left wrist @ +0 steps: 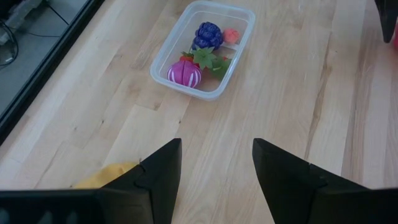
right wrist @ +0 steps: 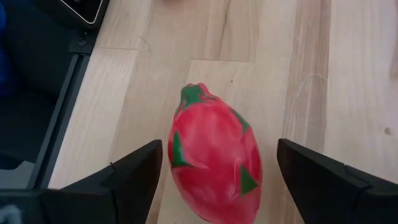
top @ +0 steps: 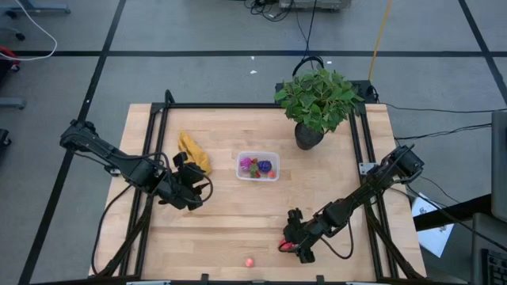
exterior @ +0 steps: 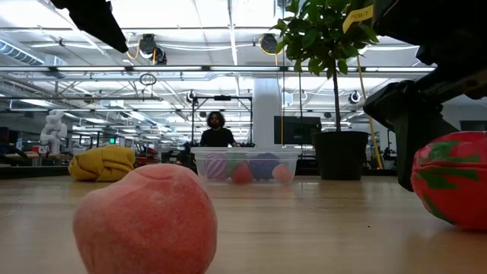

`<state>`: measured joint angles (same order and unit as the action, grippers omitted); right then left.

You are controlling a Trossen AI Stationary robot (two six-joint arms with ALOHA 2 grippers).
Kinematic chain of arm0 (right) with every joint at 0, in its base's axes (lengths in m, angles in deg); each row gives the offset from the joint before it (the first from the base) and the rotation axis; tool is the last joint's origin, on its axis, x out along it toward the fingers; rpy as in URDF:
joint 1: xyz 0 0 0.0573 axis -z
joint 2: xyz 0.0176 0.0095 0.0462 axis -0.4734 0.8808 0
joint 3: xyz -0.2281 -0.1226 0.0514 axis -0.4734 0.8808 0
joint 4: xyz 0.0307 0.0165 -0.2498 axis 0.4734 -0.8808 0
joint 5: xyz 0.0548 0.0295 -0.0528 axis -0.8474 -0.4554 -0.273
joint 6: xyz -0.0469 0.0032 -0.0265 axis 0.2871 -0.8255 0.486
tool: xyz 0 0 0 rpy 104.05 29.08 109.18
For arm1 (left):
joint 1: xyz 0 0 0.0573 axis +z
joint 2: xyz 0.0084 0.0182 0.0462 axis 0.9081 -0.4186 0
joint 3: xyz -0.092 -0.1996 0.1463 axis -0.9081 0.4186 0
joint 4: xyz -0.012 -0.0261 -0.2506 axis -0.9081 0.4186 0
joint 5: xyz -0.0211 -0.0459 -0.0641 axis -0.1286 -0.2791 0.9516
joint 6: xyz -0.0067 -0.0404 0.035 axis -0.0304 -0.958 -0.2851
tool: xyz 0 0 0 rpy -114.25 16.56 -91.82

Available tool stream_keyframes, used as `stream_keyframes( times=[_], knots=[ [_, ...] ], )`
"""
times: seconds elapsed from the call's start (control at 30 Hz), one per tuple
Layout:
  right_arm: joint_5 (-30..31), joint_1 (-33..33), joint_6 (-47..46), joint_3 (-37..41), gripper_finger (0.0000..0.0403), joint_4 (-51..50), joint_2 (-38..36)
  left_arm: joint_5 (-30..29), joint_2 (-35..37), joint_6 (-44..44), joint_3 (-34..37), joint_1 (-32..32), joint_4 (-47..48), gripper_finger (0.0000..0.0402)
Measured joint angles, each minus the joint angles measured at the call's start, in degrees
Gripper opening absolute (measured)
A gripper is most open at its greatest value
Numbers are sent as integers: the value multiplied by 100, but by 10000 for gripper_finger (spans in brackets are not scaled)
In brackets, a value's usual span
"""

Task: Pick and placing Produce into tupperware
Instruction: Put the pink dragon fruit into the transparent bin

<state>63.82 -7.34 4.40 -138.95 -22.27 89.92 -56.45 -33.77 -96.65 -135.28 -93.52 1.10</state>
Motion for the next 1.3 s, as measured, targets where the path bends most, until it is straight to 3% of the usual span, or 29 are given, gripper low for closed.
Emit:
stream_keyframes(
  times=[1.3],
  knots=[
    [44,-13,-149,0,309,279,345,12,0,0,-2,0,0,203]
  ],
)
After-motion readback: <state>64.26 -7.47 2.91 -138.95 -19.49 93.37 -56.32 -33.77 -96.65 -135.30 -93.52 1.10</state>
